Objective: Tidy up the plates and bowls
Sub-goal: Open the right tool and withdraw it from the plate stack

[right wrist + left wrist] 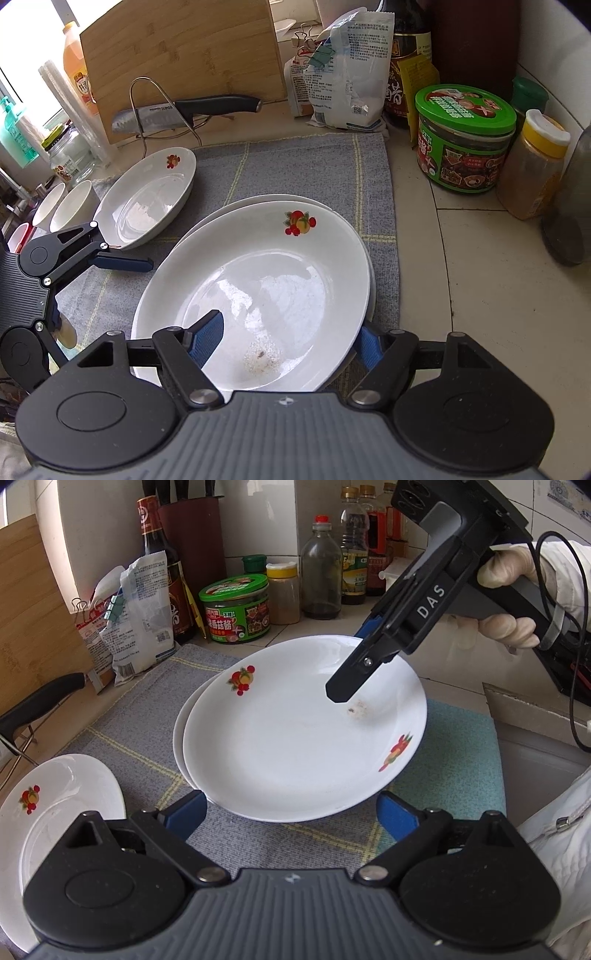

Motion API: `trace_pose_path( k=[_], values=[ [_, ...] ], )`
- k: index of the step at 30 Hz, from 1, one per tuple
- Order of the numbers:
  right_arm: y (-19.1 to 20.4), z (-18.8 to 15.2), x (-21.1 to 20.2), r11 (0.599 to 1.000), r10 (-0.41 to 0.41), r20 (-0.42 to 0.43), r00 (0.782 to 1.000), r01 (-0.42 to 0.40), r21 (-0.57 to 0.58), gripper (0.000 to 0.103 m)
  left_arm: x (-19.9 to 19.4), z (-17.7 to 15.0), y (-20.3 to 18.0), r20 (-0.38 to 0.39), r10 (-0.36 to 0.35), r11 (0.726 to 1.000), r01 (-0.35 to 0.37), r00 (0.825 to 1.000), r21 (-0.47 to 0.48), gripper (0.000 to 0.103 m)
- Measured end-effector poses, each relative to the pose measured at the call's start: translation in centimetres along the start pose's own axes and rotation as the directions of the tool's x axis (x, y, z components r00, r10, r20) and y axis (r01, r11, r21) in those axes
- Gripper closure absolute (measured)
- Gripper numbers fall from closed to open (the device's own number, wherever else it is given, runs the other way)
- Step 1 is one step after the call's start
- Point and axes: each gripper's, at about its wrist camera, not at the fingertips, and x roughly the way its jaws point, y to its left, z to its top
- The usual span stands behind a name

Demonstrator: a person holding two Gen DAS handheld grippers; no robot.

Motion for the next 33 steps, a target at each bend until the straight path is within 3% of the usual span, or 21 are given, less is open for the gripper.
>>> trace_pose_path(
  k=[2, 6, 13, 22, 28, 33],
  values=[
    [0.2, -0.1, -0.1, 1.000, -0.008, -0.003, 1.000, 0.008, -0.005, 0.021, -0.2, 0.0, 0.0, 0.004, 0.000, 1.000, 0.000, 1.000, 0.001, 0.005],
    [0.5, -0.2, 0.1, 1.000, -0.007, -0.019, 1.000, 0.006, -0.007, 0.008, -0.6, -0.2, 0.0, 0.008, 0.001, 1.000, -0.001, 1.000, -0.002, 0.005],
    [1.2, -0.6, 0.3, 0.999, -0.044, -0.032, 0.999, 0.043, -0.026, 0.000, -1.5, -0.8, 0.0, 0.011, 0.011, 1.000, -0.011, 1.000, -0.016, 0.005],
    [3.9, -0.8, 0.0, 0.974, -0.173, 0.019, 0.985, 0.174, -0.145, 0.000, -2.8, -1.6, 0.0, 0.030, 0.046, 0.997, -0.044, 0.999, -0.063, 0.004],
    [6.1, -1.3, -0.1, 0.960, -0.192, 0.072, 0.979, 0.203, -0.194, 0.000, -4.1, -2.5, 0.0, 0.036, 0.102, 0.986, -0.096, 0.994, -0.139, 0.004],
    [8.1, -1.2, -0.4, 0.960, -0.179, 0.103, 0.978, 0.197, -0.202, 0.000, -5.7, -3.4, 0.4, 0.014, 0.197, 0.956, -0.189, 0.980, -0.226, 0.004]
  ],
)
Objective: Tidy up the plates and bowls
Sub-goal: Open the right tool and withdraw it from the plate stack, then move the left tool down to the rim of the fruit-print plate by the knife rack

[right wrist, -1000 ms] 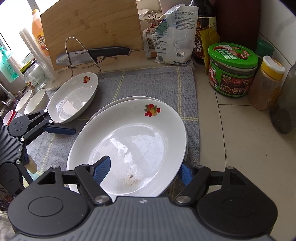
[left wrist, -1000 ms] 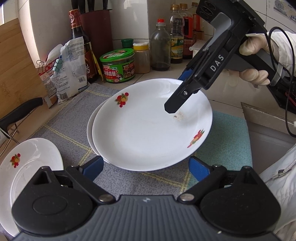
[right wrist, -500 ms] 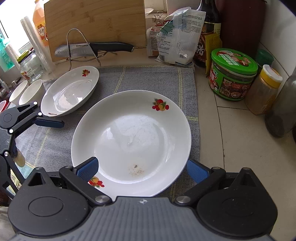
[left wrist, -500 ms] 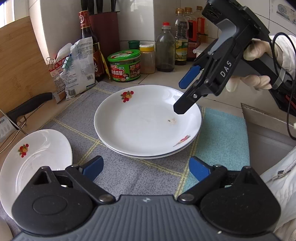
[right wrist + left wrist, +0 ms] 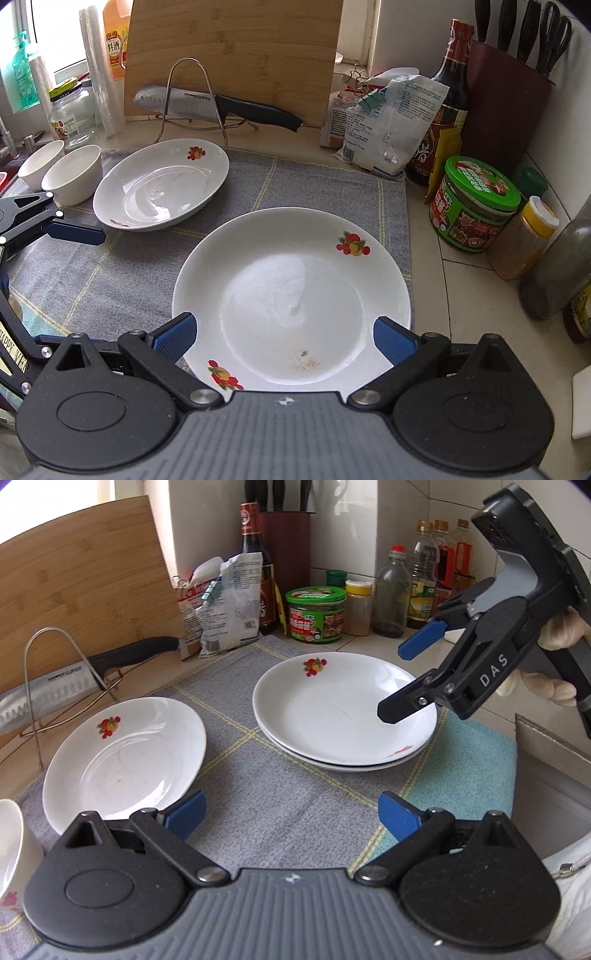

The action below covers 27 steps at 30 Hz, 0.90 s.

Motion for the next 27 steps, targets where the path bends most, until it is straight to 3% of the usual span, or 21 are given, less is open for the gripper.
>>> trace_pose_path(
  k=[9, 21, 27],
  values=[
    [4.8, 1.2, 0.1, 1.000, -0.001, 0.037, 0.999, 0.001, -0.001, 0.000, -4.1, -2.4, 2.7, 0.023, 0.128, 0.985, -0.125, 0.991, -0.115, 0.002],
    [11.6, 1.9, 1.6, 0.998, 0.040, 0.048, 0.998, -0.037, -0.057, 0.000, -7.7, -4.9, 6.5, -0.010, 0.200, 0.961, -0.198, 0.980, -0.194, 0.002],
    [13.1, 3.0, 3.0, 0.989, 0.096, 0.060, 0.994, -0.089, -0.117, 0.000, -8.6, -5.1, 7.4, -0.028, 0.245, 0.942, -0.245, 0.969, -0.231, 0.002]
  ],
)
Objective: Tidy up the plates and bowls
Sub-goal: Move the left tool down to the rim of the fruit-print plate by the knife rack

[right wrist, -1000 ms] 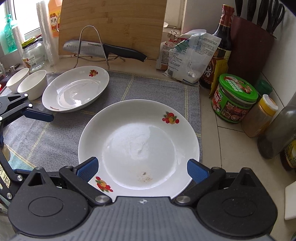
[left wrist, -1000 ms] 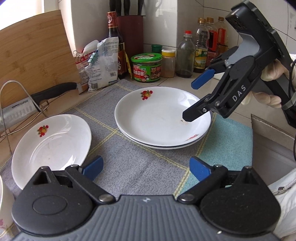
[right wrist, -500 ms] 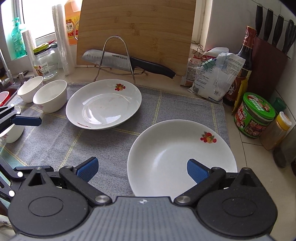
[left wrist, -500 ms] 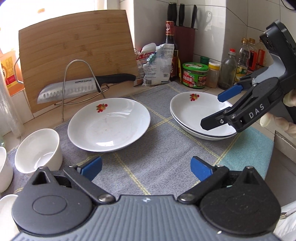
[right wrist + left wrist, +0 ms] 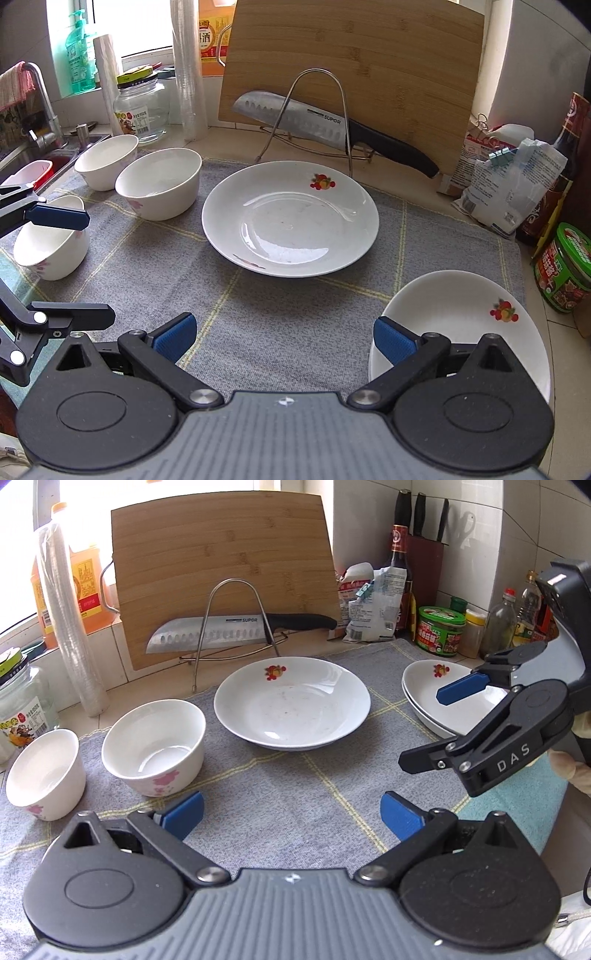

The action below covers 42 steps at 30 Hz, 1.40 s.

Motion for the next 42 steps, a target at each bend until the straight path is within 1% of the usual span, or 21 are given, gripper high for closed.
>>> trace_pose_path(
  k=[2, 4, 6, 8, 10, 12, 14, 17, 20, 24, 29, 31, 35, 39, 42],
  values=[
    [0.2, 0.3, 0.8, 0.999, 0.015, 0.001, 1.000, -0.015, -0.030, 0.000, 0.1, 0.4, 0.2, -0.016, 0.028, 0.999, -0.029, 0.999, -0.018, 0.002],
    [0.5, 0.5, 1.5, 0.998, 0.040, 0.003, 0.999, -0.040, -0.048, 0.000, 0.4, 0.8, 0.3, -0.042, 0.035, 0.999, -0.036, 0.999, -0.027, 0.002],
    [0.5, 0.6, 2.4, 0.996, 0.074, -0.003, 0.997, -0.074, -0.050, 0.000, 0.7, 1.3, 0.4, -0.075, 0.047, 0.999, -0.048, 0.996, -0.016, 0.002],
    [0.6, 0.6, 3.2, 0.995, 0.087, -0.015, 0.996, -0.087, -0.047, 0.000, 0.8, 2.0, 0.4, -0.098, 0.062, 0.998, -0.063, 0.993, -0.002, 0.002],
    [0.7, 0.6, 4.0, 0.993, 0.106, -0.021, 0.994, -0.107, -0.046, 0.000, 0.8, 2.8, 0.6, -0.104, 0.059, 0.998, -0.057, 0.993, 0.021, 0.002],
    [0.9, 0.6, 4.8, 0.995, 0.089, -0.033, 0.995, -0.090, -0.045, 0.000, 1.1, 3.5, 1.0, -0.117, 0.060, 0.998, -0.056, 0.991, 0.036, 0.002],
    [1.2, 0.5, 5.6, 0.996, 0.071, -0.037, 0.997, -0.073, -0.052, 0.000, 1.5, 4.2, 1.5, -0.126, 0.041, 0.998, -0.036, 0.991, 0.043, 0.002],
    [1.5, 0.3, 6.5, 0.998, 0.011, -0.027, 1.000, -0.013, -0.063, 0.000, 2.5, 5.4, 2.3, -0.128, -0.002, 0.999, 0.009, 0.992, 0.053, 0.002],
    [1.4, 0.3, 7.3, 1.000, -0.018, -0.039, 0.999, 0.017, -0.019, 0.000, 3.6, 6.8, 3.2, -0.127, -0.038, 0.996, 0.047, 0.991, 0.071, 0.002],
    [1.6, 0.5, 7.9, 0.999, -0.033, -0.042, 0.999, 0.035, 0.032, 0.000, 5.2, 8.5, 4.3, -0.126, -0.091, 0.989, 0.105, 0.988, 0.108, 0.002],
    [1.8, 0.6, 8.4, 0.996, -0.055, -0.026, 0.998, 0.056, 0.065, 0.000, 7.4, 10.3, 4.9, -0.134, -0.135, 0.977, 0.154, 0.982, 0.145, 0.002],
    [2.0, 0.7, 8.5, 0.996, -0.062, -0.019, 0.998, 0.063, 0.070, 0.000, 8.4, 10.9, 4.9, -0.138, -0.143, 0.974, 0.163, 0.980, 0.154, 0.002],
    [2.0, 0.8, 8.7, 0.995, -0.067, -0.010, 0.998, 0.067, 0.076, 0.000, 11.0, 12.1, 5.0, -0.175, -0.159, 0.973, 0.184, 0.972, 0.142, 0.002],
    [2.0, 0.8, 8.8, 0.995, -0.070, -0.004, 0.998, 0.070, 0.078, 0.000, 13.5, 13.2, 5.2, -0.212, -0.201, 0.967, 0.228, 0.956, 0.111, 0.002],
    [2.0, 0.8, 8.8, 0.994, -0.075, -0.002, 0.997, 0.075, 0.084, 0.000, 15.1, 13.9, 5.3, -0.227, -0.201, 0.969, 0.227, 0.953, 0.095, 0.002]
  ],
)
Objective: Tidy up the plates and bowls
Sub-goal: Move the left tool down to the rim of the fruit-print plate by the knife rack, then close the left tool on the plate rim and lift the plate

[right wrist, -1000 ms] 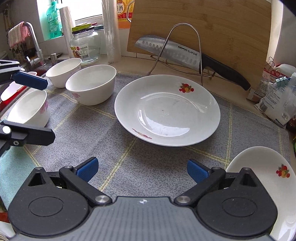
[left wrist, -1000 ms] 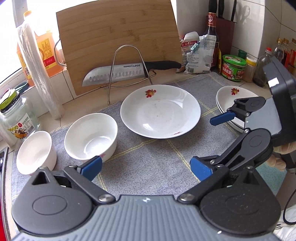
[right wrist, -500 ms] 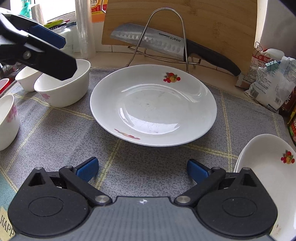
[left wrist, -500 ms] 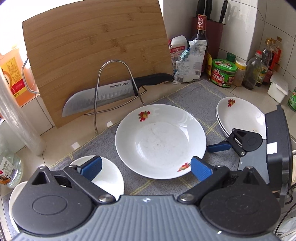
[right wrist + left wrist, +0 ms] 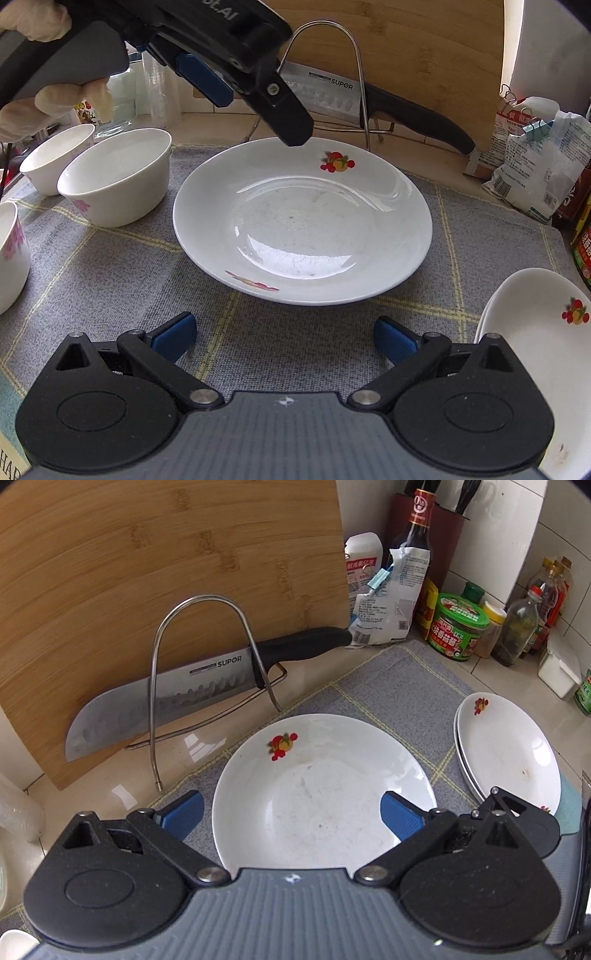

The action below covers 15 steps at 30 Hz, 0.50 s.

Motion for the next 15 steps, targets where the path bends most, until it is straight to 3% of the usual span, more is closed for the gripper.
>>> trace_pose_path(
  k=[15],
  values=[
    [-0.7, 0.7, 0.8, 1.000, -0.013, 0.012, 1.000, 0.013, 0.009, 0.000, 5.3, 2.1, 1.2, -0.091, -0.017, 1.000, 0.016, 0.996, -0.018, 0.003]
  ],
)
